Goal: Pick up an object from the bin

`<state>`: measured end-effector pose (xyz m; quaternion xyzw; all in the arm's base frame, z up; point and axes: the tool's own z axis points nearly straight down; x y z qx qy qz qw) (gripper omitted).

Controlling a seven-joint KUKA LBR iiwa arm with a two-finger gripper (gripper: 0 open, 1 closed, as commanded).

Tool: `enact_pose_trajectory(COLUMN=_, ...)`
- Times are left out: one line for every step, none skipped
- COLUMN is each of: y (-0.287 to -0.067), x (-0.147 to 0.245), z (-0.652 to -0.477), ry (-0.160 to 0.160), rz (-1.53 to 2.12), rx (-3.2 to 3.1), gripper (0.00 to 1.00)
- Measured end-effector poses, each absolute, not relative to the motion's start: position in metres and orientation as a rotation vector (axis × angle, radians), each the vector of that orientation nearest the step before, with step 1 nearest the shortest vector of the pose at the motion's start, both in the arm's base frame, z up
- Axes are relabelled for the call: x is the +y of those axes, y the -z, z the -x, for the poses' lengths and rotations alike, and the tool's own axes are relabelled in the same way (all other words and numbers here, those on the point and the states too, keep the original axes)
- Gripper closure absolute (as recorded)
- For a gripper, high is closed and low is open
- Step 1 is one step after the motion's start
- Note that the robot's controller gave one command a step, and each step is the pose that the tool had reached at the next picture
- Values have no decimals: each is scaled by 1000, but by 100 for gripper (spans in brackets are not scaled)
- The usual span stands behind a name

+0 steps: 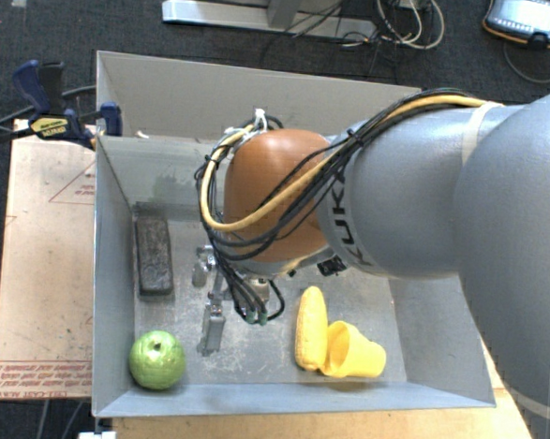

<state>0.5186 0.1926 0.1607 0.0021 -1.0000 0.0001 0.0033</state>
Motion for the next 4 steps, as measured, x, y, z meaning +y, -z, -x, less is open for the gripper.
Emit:
enact_pose_trajectory(y=-165, x=191, z=-520, ry=2, rz=0, rx=-3141, gripper=0)
enact_pose_trajectory(y=-135, x=212, z=-514, ry=3, rz=-254, rx=-3139, gripper=0)
enact_pose_trajectory(y=-103, x=250, z=-486, ry=6, rz=-554, rx=-3092, gripper=0)
enact_pose_trajectory(y=-123, x=250, z=-494, ry=4, rz=-621, rx=-3088, gripper=0)
